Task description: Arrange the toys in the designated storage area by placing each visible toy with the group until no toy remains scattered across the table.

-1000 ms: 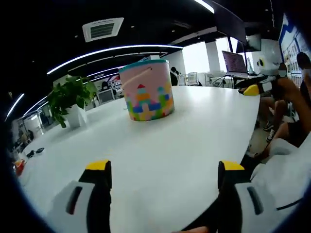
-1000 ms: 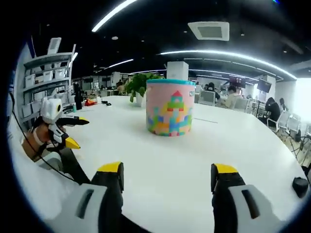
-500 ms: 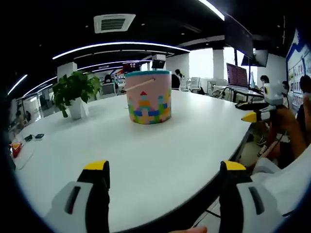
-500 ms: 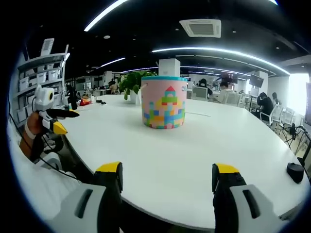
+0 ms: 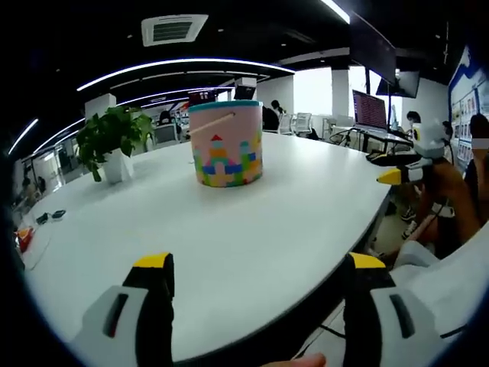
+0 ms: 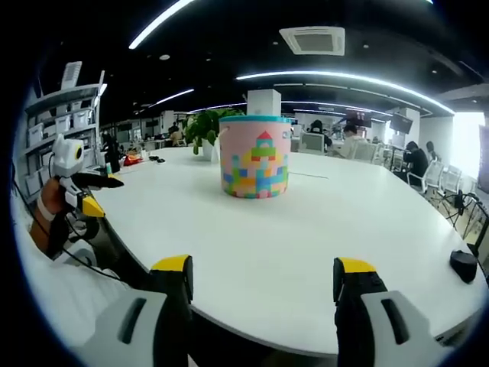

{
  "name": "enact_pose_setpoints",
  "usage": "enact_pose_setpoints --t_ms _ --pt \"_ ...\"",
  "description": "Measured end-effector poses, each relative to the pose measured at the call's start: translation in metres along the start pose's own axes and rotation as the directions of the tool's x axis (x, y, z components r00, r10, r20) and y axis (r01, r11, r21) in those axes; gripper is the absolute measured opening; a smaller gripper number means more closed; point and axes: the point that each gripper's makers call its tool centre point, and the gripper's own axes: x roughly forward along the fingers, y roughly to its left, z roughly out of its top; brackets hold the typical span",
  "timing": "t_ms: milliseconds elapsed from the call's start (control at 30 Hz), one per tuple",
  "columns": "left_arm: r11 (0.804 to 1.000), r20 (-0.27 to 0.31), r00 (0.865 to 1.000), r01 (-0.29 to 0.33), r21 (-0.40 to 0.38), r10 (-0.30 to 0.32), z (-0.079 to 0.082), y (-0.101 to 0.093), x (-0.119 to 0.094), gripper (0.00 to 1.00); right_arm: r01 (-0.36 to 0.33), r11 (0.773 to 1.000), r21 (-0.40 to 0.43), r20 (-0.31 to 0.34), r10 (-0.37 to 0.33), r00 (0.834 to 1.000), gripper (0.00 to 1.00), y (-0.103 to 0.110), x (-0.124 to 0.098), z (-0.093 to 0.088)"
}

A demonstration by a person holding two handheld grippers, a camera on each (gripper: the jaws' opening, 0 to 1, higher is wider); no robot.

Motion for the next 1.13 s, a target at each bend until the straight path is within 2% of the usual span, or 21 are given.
enact_pose_setpoints --t_ms 167,300,500,600,700,900,1000,1133 --pt "1.000 -0.021 1.000 -0.004 0.008 0.004 -0.005 0.000 -0.001 0.94 -0.003 1.000 0.003 -0.003 0.003 1.000 0.77 0.002 0.002 -0.005" --pt "1.000 -0.009 1.000 -0.010 0.003 0.010 -0.002 0.000 -0.003 0.94 -0.008 1.000 0.008 -0.016 0.008 1.000 0.77 0.002 0.004 -0.009" --pt "0.999 -0.009 1.000 0.017 0.028 -0.017 -0.002 -0.007 0.003 0.95 -0.001 1.000 0.015 -0.018 0.001 1.000 0.76 -0.001 0.003 -0.011" --pt "0.994 -0.002 0.999 0.038 0.098 -0.038 0.000 -0.012 0.007 0.99 0.039 0.999 0.027 -0.030 -0.038 0.999 0.73 -0.011 0.003 -0.015" --pt "0.992 0.006 0.999 0.049 0.117 -0.050 0.001 -0.016 0.008 0.99 0.037 0.998 0.043 -0.018 -0.036 0.999 0.74 -0.012 0.002 -0.014" --pt "0.991 0.021 0.997 0.071 0.109 -0.074 0.002 -0.021 0.008 0.99 0.031 0.999 0.028 -0.027 -0.030 0.999 0.73 -0.007 0.005 -0.017" --pt "0.993 0.015 0.998 0.064 0.096 -0.066 0.001 -0.020 0.006 0.99 0.036 0.999 0.024 -0.045 -0.035 0.998 0.73 -0.007 0.006 -0.021" --pt "0.995 -0.004 0.999 0.045 0.089 -0.045 -0.001 -0.015 0.004 0.99 0.025 0.999 0.031 -0.038 -0.024 0.999 0.73 -0.005 0.006 -0.020"
